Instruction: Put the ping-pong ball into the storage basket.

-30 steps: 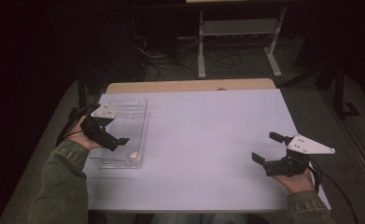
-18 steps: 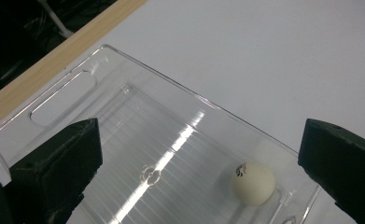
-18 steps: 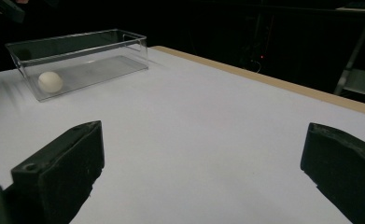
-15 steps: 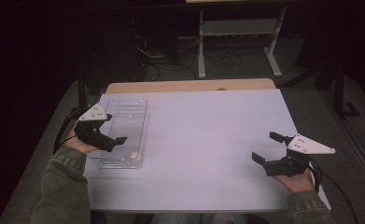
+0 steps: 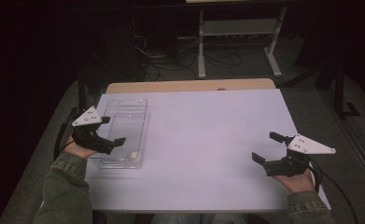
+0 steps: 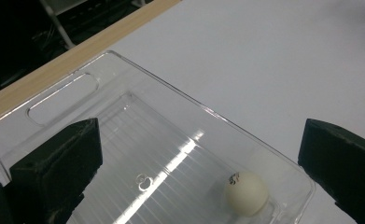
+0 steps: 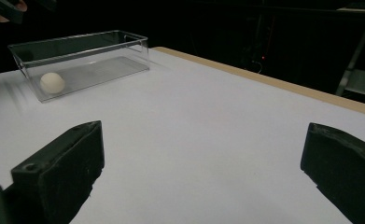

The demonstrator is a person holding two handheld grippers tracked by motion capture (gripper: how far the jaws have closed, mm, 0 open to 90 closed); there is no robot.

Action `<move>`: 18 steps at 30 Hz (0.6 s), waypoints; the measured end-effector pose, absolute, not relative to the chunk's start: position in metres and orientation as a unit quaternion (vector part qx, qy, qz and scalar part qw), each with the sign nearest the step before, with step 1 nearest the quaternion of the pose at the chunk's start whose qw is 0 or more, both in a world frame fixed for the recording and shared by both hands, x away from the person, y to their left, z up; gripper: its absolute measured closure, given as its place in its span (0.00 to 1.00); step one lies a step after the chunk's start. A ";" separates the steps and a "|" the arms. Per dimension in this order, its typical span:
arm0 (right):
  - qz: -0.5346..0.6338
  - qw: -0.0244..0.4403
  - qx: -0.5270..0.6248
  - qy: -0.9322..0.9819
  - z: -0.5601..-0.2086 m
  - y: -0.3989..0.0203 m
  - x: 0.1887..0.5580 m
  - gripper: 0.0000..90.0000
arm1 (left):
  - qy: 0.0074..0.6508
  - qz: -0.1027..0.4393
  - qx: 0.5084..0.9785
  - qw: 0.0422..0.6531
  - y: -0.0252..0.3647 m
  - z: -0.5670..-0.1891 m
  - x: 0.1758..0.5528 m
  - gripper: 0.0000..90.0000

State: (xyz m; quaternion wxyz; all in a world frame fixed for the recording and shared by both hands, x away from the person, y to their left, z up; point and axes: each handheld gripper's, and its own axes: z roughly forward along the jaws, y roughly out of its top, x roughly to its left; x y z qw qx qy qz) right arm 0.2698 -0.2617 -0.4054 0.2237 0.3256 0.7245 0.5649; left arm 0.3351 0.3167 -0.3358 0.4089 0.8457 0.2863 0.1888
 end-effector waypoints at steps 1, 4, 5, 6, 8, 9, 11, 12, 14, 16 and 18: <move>0.565 0.224 0.325 0.724 -0.405 -0.262 0.270 0.00 | 0.287 0.188 0.845 0.410 0.317 -0.336 0.334 0.00; 0.565 0.225 0.325 0.724 -0.405 -0.262 0.270 0.00 | 0.288 0.189 0.841 0.417 0.320 -0.338 0.332 0.00; 0.565 0.225 0.325 0.724 -0.405 -0.262 0.270 0.00 | 0.293 0.190 0.838 0.420 0.320 -0.338 0.331 0.00; 0.565 0.225 0.325 0.724 -0.405 -0.262 0.270 0.00 | 0.294 0.192 0.836 0.422 0.322 -0.339 0.330 0.00; 0.565 0.225 0.325 0.724 -0.405 -0.262 0.270 0.00 | 0.298 0.194 0.832 0.426 0.324 -0.340 0.329 0.00; 0.565 0.225 0.325 0.724 -0.405 -0.262 0.270 0.00 | 0.303 0.196 0.828 0.429 0.325 -0.341 0.328 0.00; 0.565 0.225 0.325 0.724 -0.405 -0.262 0.270 0.00 | 0.305 0.199 0.823 0.435 0.327 -0.343 0.327 0.00; 0.565 0.225 0.325 0.724 -0.405 -0.262 0.270 0.00 | 0.308 0.202 0.821 0.436 0.327 -0.345 0.327 0.00; 0.565 0.225 0.325 0.724 -0.405 -0.262 0.270 0.00 | 0.313 0.201 0.815 0.444 0.329 -0.348 0.325 0.00; 0.565 0.225 0.325 0.724 -0.405 -0.262 0.270 0.00 | 0.317 0.202 0.809 0.452 0.331 -0.349 0.324 0.00; 0.565 0.225 0.325 0.724 -0.405 -0.262 0.270 0.00 | 0.320 0.201 0.802 0.463 0.333 -0.351 0.323 0.00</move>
